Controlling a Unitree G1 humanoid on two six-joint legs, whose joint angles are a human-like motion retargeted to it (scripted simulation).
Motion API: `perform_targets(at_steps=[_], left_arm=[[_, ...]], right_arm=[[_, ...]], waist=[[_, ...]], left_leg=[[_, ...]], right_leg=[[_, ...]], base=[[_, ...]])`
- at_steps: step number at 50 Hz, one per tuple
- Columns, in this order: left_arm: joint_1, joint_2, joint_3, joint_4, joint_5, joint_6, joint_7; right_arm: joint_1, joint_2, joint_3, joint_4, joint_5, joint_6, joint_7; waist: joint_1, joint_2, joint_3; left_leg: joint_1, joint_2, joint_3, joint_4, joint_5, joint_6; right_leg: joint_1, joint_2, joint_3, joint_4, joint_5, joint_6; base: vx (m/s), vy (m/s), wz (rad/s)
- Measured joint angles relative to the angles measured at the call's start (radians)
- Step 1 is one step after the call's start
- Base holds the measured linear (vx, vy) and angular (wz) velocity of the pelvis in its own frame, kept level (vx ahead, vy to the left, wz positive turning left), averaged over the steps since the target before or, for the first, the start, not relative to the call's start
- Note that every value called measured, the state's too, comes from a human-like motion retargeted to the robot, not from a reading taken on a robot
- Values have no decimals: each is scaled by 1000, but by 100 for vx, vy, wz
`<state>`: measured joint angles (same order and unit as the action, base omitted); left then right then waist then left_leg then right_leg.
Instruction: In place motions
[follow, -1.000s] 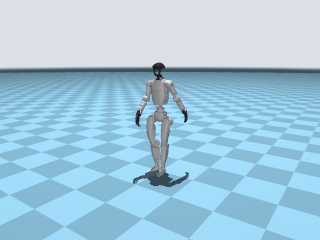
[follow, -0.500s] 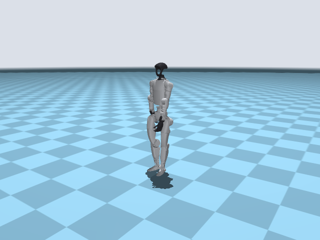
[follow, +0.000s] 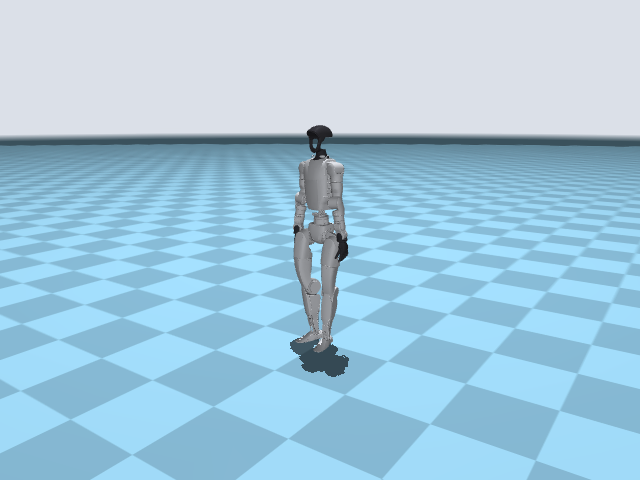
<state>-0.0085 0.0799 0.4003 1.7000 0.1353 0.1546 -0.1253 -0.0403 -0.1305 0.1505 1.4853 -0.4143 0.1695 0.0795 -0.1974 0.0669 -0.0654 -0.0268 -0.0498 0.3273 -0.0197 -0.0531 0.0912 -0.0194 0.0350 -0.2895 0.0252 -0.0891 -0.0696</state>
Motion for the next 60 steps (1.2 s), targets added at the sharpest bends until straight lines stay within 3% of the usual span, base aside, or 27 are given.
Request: perform_targets(at_steps=[7, 13, 22, 32, 39, 46, 50, 55, 60], left_arm=[[239, 37, 65, 0, 3, 3, -87], [296, 62, 79, 0, 43, 35, -59], [145, 3, 91, -27, -94, 7, -23], [-97, 7, -152, -144, -25, -20, 5], [-201, 47, -206, -221, -13, -36, -63], [-186, 68, -170, -232, -16, -23, -187], [-126, 62, -148, -242, -2, -44, -142], [-33, 45, -101, -197, 3, -65, -29], [62, 36, -22, -114, -36, -56, -41]], right_arm=[[-163, 33, 72, -168, -8, -56, 135], [-210, 50, 47, -235, 104, -72, 192], [-132, 42, 21, -162, 96, -79, 157], [-8, -15, -50, 129, 45, 8, 83], [88, -64, -119, 138, 42, 26, 55], [126, -76, -168, 148, 56, 45, 101], [113, -65, -174, 146, 81, 50, 109], [85, -52, -128, 103, 62, 43, 135], [34, -38, -97, 29, 35, 22, 129]], waist=[[-3, 1, -4], [9, -11, 2], [15, -28, 1], [3, -31, -11], [-29, -24, 2], [-43, -19, 18], [-40, -30, 39], [-41, -66, 61], [-2, -56, 114]], left_leg=[[-2, -1, -11, 4, -2, -4], [-3, -9, -35, 5, 6, -3], [-10, -12, -50, 5, 16, 2], [-44, 1, -12, -9, 34, 2], [-87, 18, 19, -11, 51, -7], [-89, 46, 30, 31, 34, -30], [-123, 76, 15, 184, 6, -55], [-246, 91, -22, 406, 52, -27], [-426, 22, -76, 248, 30, -28]], right_leg=[[-7, -7, -2, 6, -2, 2], [1, -13, -17, 7, -5, 2], [5, -14, -36, 4, -1, 0], [-47, -11, 0, 7, 28, -1], [-104, -11, 35, 20, 41, -12], [-103, 3, 52, 28, 40, -23], [-89, -12, 51, 37, 33, -26], [-55, -62, 37, 30, 30, -46], [-12, -43, 15, 25, 23, -53]], base=[[0, 1, 5], [-1, 0, 16], [0, 0, 7], [-8, -4, -18], [-14, -6, -22], [-6, -7, -8], [-5, -4, 24], [-5, -2, 49], [-8, 0, 24]])
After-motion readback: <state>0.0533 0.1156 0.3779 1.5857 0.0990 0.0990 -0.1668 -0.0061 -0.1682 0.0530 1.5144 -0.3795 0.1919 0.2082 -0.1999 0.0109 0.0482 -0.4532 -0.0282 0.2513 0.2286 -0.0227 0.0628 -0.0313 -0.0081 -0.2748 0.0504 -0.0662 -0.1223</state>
